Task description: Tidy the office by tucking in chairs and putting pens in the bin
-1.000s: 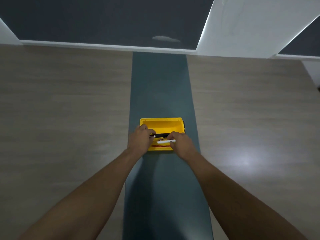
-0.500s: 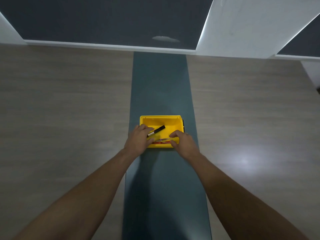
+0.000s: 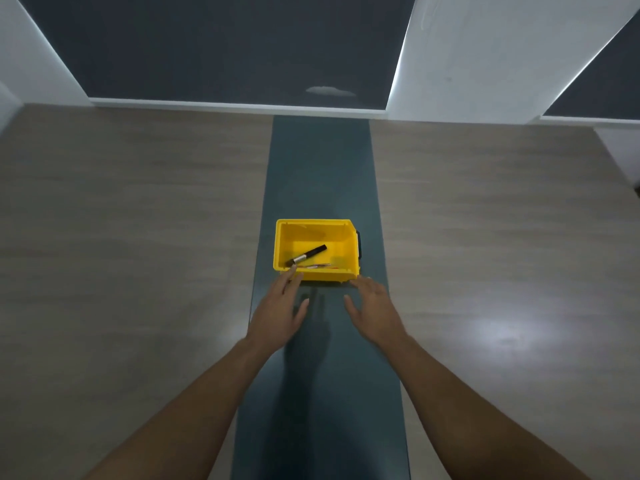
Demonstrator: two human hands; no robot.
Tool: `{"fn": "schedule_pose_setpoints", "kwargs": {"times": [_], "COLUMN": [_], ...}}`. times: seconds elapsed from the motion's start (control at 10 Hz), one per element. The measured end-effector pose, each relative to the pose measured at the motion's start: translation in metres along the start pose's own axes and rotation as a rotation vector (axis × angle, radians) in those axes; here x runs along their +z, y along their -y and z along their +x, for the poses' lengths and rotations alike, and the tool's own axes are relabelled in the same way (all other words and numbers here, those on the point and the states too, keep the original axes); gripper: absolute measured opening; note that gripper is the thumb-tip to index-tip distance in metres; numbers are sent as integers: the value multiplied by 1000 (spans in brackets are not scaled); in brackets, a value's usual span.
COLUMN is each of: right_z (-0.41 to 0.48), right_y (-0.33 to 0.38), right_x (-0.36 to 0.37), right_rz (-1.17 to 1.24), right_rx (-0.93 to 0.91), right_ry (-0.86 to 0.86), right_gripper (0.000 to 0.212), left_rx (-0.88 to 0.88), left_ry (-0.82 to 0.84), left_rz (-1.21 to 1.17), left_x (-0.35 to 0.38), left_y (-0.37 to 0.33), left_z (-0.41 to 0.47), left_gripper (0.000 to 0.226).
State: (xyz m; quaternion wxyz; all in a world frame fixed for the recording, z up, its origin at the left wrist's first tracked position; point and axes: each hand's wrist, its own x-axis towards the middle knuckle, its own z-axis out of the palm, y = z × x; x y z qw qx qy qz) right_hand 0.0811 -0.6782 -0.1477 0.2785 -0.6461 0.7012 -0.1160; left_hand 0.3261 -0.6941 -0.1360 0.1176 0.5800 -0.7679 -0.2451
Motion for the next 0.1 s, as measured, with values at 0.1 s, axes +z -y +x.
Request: {"fn": "schedule_pose_setpoints", "kwargs": {"times": [0.1], "right_z": [-24], "right_y": [-17], "right_x": [21], "right_rz": [-63], "right_rx": [31], "right_ry": [89], "right_gripper": [63], "left_rx": [-21], "left_ry": [-7], "left_rz": [19], "left_x": [28], "left_y": [-3], "left_z": [-27], "left_gripper": [68]}}
